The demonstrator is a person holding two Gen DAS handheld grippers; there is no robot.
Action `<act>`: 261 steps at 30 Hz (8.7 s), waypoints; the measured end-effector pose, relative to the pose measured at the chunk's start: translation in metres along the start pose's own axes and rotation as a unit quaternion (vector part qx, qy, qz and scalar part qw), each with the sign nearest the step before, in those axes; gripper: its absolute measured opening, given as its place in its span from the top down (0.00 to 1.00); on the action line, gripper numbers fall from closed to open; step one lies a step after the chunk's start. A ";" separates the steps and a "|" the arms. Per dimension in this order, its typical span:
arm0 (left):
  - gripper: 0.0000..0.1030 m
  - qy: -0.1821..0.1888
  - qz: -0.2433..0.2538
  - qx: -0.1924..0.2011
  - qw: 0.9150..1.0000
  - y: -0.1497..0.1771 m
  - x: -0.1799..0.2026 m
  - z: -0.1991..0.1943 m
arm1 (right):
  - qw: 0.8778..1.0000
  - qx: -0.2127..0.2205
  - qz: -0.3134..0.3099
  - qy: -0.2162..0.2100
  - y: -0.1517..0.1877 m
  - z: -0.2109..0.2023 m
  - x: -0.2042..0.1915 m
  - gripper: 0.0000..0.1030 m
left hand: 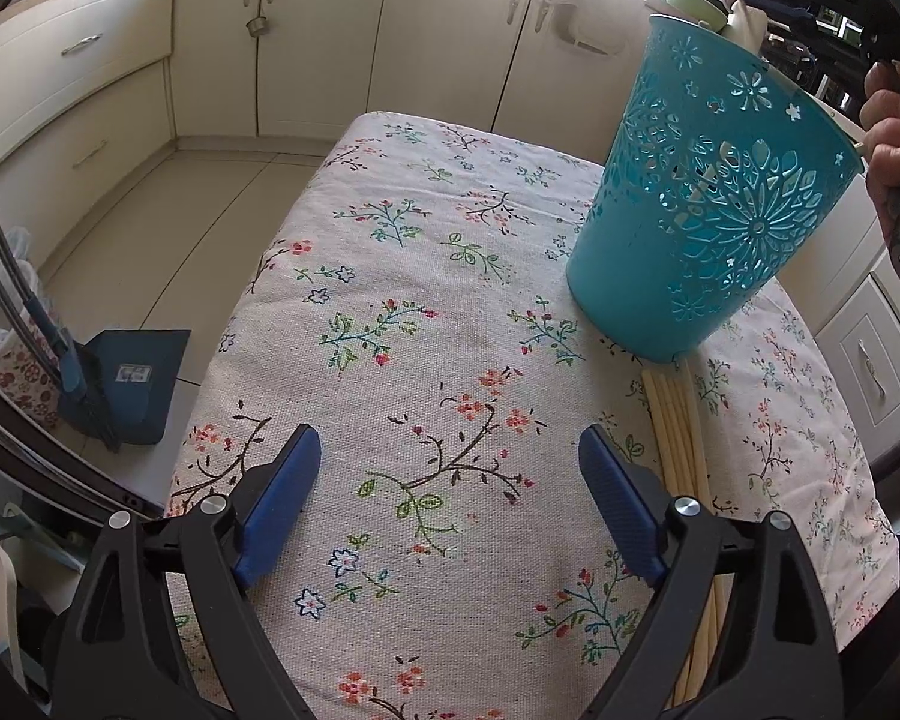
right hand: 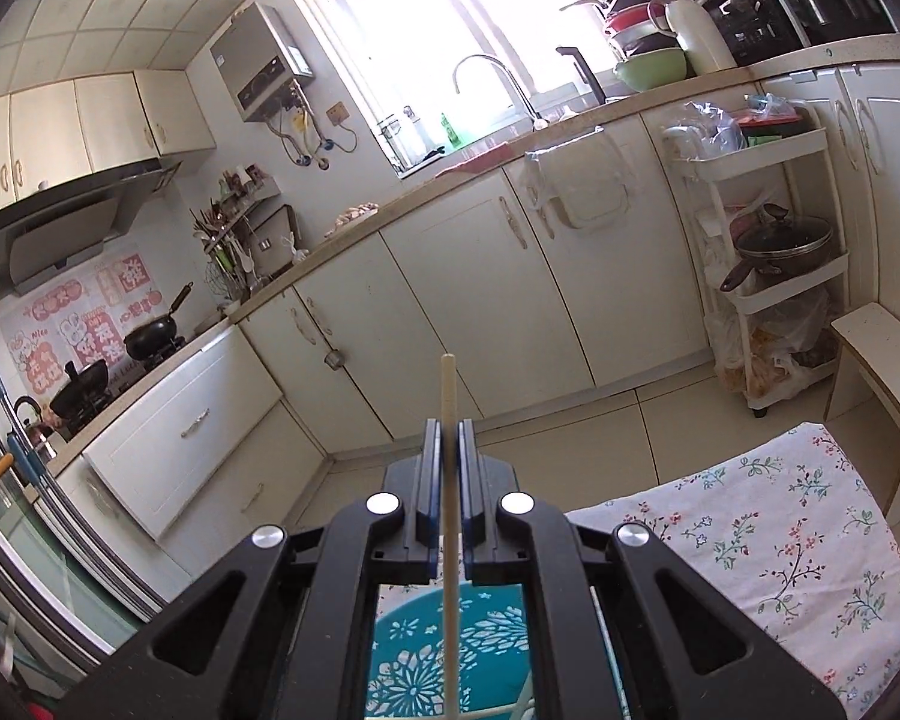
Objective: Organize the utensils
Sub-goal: 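Raise the right tool's chopstick over the basket and open the right tool, then return the right tool to the bundle and grasp another chopstick, then grasp a chopstick with the left tool and lift it toward the basket while right holds its stick, then lower the left tool's chopstick into the teal basket and open it, then return the open left tool to the table beside the basket, then lift the right tool's chopstick over the teal basket and open it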
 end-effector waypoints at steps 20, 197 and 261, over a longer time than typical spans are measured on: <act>0.18 -0.001 0.000 0.001 1.000 0.001 0.000 0.000 | 0.996 -0.064 -0.055 0.036 0.119 -0.099 0.004 0.82; 0.92 0.119 0.064 0.241 0.961 -0.179 0.110 -0.107 | 0.965 -0.259 -0.030 0.036 0.201 -0.026 0.079 0.94; 0.39 0.071 -0.041 0.034 0.996 -0.027 -0.006 0.005 | 0.999 -0.014 -0.024 -0.036 0.008 -0.004 -0.012 0.94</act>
Point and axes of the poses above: each gripper's, at about its wrist camera, not at the fingertips, and z roughly the way its jaws point, x to its right, y to its underside, the point moved 2 cm from there along z, roughly the way its jaws point, and after that the axes turned 12 degrees about -x, right-handed, at the moved point
